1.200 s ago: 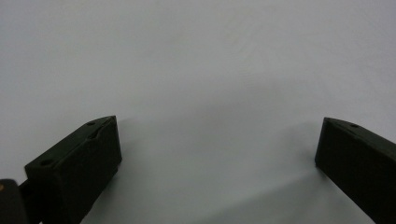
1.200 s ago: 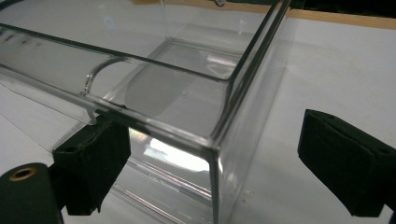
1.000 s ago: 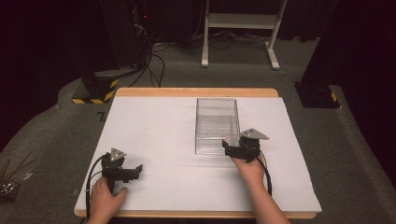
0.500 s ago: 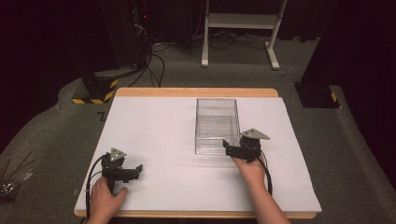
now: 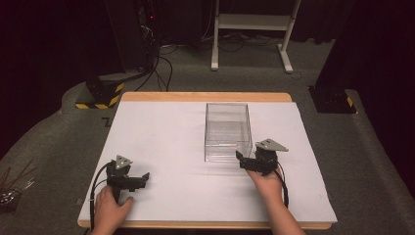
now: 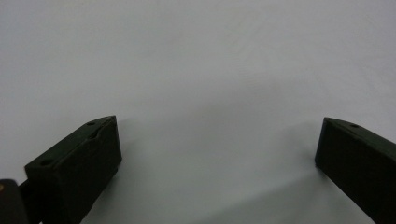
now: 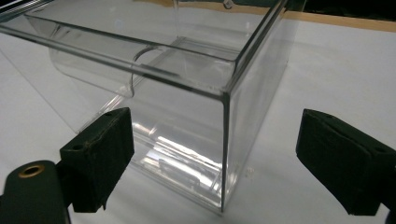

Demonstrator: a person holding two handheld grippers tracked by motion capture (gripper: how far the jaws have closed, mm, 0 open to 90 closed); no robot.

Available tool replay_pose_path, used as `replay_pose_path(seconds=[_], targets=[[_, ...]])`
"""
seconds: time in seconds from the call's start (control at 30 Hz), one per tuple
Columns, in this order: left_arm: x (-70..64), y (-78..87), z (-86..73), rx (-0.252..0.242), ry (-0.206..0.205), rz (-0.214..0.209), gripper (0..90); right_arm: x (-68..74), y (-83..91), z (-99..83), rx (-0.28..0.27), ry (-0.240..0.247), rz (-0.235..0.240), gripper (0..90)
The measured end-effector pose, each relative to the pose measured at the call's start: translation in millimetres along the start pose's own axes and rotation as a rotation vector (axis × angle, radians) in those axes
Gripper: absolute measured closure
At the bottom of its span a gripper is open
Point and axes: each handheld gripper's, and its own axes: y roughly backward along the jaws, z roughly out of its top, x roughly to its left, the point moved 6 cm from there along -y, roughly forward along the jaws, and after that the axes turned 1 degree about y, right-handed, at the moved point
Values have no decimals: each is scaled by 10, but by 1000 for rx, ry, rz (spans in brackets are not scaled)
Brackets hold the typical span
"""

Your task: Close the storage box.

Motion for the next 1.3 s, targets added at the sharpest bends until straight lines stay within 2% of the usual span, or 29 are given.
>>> replay_pose_path(seconds=[0.23, 0.37, 0.7, 0.8, 0.83, 0.9, 1.0, 1.1, 1.17, 1.3], targets=[[0, 0, 0, 0, -1, 0, 5, -43, 230, -143, -1, 0, -8, 121], [-2, -2, 1, -3, 3, 1, 5, -88, 296, -214, 7, 4, -17, 122], [-3, -2, 1, -4, 4, 1, 5, -478, 559, -643, 103, -27, -105, 128], [-3, -1, 0, -3, 3, 0, 5, -545, 582, -768, 149, -40, -123, 130], [-3, -2, 1, -4, 3, 0, 5, -546, 587, -771, 144, -41, -122, 136], [-2, -1, 0, -3, 3, 0, 5, -528, 578, -778, 152, -15, -137, 161], [-1, -2, 1, -3, 3, 0, 5, -487, 510, -806, 222, 47, -174, 167], [-2, -2, 0, -3, 3, 0, 5, -491, 503, -808, 229, 38, -178, 159], [-3, -1, 0, -3, 3, 0, 5, -512, 503, -810, 231, 18, -160, 159], [-3, -1, 0, -3, 3, 0, 5, -508, 500, -810, 231, 24, -160, 164]])
